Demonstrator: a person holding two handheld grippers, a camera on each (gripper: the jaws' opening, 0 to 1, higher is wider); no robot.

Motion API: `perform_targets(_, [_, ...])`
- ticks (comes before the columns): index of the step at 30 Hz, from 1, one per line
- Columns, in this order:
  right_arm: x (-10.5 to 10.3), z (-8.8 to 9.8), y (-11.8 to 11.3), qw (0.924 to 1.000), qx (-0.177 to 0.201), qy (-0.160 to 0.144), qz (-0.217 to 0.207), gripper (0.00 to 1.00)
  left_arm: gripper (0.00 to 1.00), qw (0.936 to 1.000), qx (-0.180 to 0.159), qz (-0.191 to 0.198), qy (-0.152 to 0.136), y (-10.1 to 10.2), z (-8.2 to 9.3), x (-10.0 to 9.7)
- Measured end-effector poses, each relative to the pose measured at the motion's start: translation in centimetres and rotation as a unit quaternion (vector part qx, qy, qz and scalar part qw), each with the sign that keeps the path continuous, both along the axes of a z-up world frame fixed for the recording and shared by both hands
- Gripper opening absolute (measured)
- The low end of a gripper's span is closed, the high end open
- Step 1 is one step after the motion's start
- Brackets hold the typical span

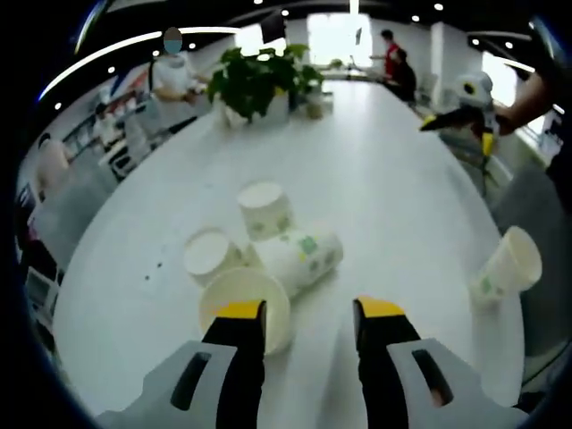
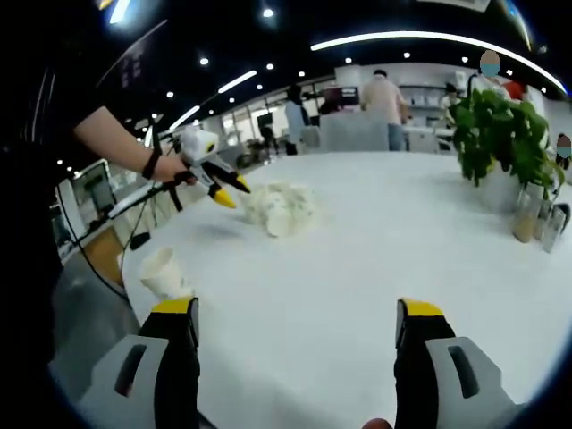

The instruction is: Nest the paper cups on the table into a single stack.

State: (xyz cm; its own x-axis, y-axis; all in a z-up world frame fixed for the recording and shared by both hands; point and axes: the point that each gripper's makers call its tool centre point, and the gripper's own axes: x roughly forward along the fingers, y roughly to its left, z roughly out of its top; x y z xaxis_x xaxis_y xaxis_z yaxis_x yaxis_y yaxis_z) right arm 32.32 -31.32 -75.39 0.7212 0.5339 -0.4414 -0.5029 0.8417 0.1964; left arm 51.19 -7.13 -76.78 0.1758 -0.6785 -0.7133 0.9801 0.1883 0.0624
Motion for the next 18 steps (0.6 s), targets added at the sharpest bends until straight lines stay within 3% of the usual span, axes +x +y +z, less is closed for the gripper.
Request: perform_targets(18, [0.22,0.35,0.02,0.9999,0.007,-0.006,-0.005,0.89,0.20,0.9999,0.015,-0.008,0.003,-0.18,-0.58,0.70])
